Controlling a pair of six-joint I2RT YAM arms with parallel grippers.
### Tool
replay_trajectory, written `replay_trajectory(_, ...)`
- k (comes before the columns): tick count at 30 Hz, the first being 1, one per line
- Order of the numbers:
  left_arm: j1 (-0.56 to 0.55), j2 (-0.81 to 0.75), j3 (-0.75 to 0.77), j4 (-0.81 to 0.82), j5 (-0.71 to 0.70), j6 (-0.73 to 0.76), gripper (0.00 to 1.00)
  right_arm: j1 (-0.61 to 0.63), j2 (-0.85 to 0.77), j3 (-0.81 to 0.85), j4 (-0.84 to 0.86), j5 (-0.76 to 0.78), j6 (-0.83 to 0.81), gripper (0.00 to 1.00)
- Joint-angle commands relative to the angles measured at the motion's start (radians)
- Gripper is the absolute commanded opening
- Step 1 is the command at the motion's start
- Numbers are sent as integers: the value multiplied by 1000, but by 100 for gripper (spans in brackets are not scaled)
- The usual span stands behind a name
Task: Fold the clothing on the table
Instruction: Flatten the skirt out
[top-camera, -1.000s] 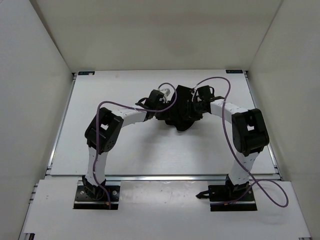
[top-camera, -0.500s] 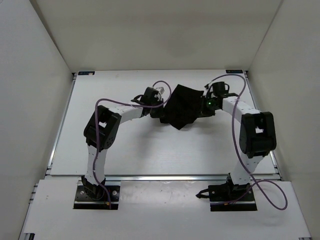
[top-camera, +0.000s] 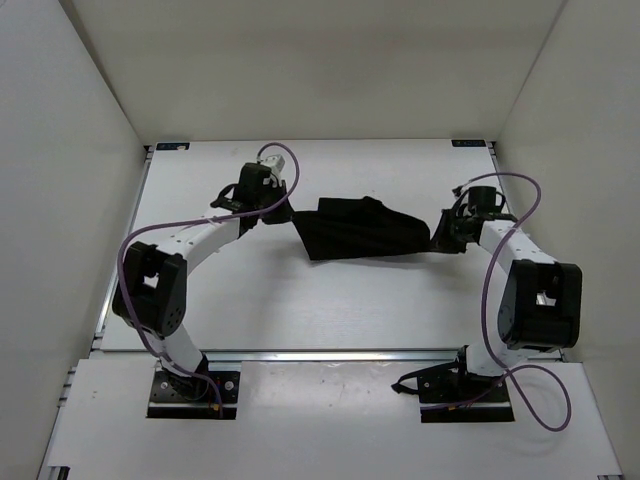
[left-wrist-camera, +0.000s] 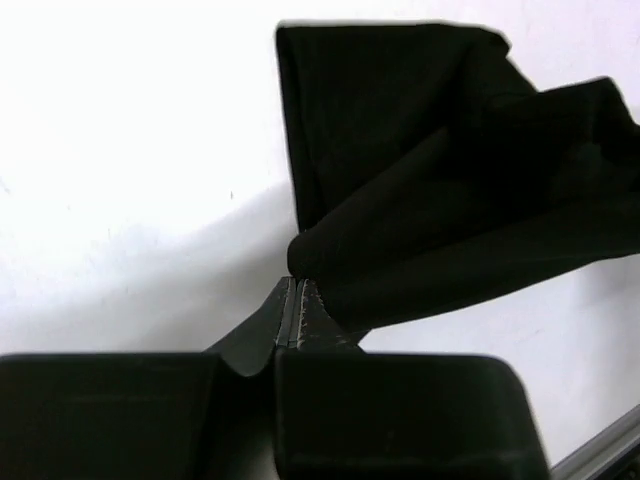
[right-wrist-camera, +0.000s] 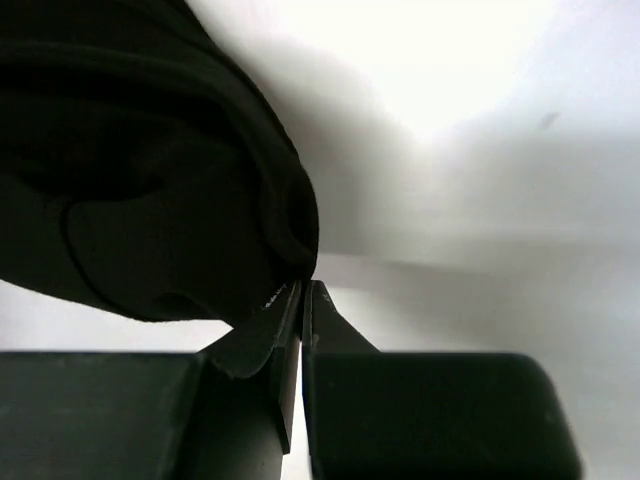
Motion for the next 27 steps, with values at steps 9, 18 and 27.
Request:
replay_trajectory(9,-109,-136,-136,-113,92,50,0,53,-57,-119,30,-33,70,32)
replay_trajectory(18,-91,-261,-163,-252,112,83,64,100,-128,109,-1,-19,28,56)
replay_trajectory(27,-42,-213,-38,-95,121,36,86,266,10,289,4,14,31,59)
